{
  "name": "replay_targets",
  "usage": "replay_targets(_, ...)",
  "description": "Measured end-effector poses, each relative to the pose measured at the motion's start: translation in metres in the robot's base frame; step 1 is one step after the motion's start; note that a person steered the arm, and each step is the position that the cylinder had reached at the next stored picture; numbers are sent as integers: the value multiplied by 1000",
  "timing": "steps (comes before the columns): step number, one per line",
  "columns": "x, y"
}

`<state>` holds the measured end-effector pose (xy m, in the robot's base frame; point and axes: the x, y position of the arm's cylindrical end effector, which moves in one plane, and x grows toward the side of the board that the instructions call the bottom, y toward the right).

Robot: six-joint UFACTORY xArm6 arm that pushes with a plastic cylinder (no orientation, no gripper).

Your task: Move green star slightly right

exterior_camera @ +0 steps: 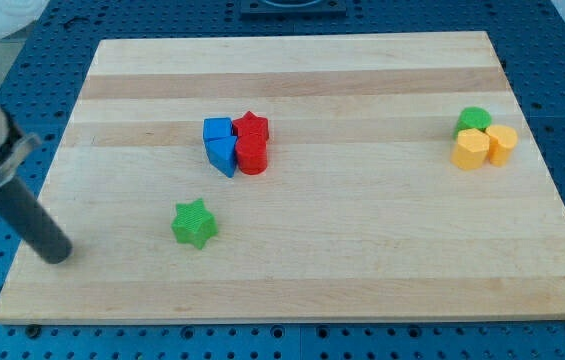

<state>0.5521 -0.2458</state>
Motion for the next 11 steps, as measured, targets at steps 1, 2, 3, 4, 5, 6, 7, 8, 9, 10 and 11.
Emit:
replay_targets(1, -23, 47)
replay_targets(2, -28, 97)
replay_targets(3, -28, 145)
replay_targets(4, -28, 163)
replay_targets(5, -27, 131)
replay_targets(6, -17, 105)
replay_targets(7, -12, 116)
replay_targets(8, -14, 152)
replay_targets(9, -16, 190)
replay_targets(10, -16, 179)
replay_targets(11, -7, 172)
